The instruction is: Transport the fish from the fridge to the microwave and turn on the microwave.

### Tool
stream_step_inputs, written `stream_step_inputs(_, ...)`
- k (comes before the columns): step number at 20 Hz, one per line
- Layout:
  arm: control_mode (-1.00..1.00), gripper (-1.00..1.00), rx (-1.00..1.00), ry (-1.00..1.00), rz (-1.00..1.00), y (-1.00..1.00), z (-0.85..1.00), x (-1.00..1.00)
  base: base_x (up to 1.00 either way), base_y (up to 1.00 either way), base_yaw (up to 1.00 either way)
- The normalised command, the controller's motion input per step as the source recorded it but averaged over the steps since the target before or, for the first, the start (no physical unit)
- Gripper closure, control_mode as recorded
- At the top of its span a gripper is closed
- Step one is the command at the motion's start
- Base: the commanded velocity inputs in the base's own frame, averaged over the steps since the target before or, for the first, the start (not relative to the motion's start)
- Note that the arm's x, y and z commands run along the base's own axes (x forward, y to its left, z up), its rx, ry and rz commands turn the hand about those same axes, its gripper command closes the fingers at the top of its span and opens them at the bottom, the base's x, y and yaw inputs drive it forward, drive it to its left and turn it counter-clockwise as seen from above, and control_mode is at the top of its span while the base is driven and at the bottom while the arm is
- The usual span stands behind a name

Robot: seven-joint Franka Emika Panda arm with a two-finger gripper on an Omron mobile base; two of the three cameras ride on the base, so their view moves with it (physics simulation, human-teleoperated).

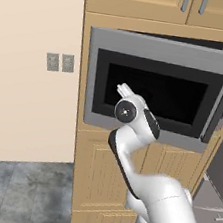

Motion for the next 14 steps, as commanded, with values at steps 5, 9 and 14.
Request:
stream_step_inputs(5, -1.00, 1.00, 0.07, 0.00, 0.00, -0.06, 0.02, 0.34, 0.00, 0.00, 0.00)
stream_step_inputs(9, -1.00, 1.00, 0.08, 0.00, 0.01, -0.01, 0.11, 0.28, 0.00, 0.00, 0.00)
stream_step_inputs(14, -1.00, 1.00, 0.05, 0.00, 0.02, 0.00, 0.06, 0.23, 0.00, 0.00, 0.00)
